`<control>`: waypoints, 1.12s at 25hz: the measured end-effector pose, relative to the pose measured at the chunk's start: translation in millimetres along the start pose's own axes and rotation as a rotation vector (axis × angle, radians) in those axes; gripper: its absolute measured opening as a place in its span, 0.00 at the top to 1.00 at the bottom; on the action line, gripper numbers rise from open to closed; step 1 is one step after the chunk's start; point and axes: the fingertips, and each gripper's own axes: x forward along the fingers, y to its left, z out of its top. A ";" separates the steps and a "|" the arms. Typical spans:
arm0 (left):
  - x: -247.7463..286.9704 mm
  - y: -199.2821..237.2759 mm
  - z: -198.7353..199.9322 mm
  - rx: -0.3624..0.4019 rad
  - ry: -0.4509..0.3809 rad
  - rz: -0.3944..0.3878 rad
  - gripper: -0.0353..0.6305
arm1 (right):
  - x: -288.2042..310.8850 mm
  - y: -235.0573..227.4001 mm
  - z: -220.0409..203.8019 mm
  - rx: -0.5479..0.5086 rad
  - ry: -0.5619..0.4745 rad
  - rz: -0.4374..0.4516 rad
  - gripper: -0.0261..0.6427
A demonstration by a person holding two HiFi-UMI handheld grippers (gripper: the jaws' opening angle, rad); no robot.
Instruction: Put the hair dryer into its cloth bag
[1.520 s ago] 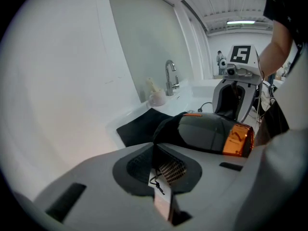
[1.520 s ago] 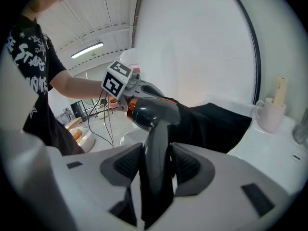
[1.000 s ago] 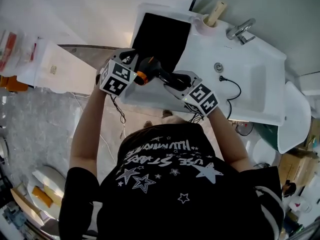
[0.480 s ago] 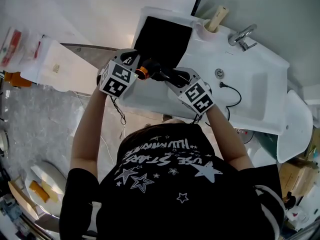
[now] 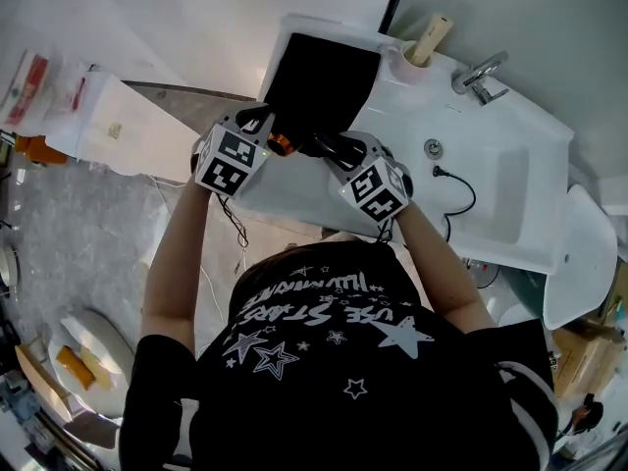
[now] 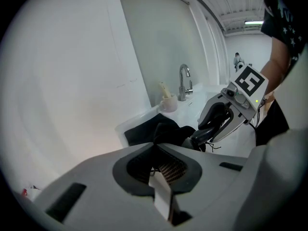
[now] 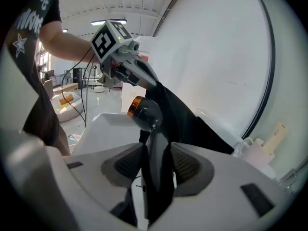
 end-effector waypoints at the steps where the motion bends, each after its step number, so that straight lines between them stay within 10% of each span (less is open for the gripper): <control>1: 0.2 -1.7 -1.6 -0.001 0.005 -0.003 0.91 | 2.4 -1.3 -2.9 -0.004 0.009 -0.012 0.69; 28: 3.2 -20.7 -37.7 -0.037 0.067 -0.008 0.91 | 35.3 -52.9 -31.7 0.202 0.155 -0.335 0.68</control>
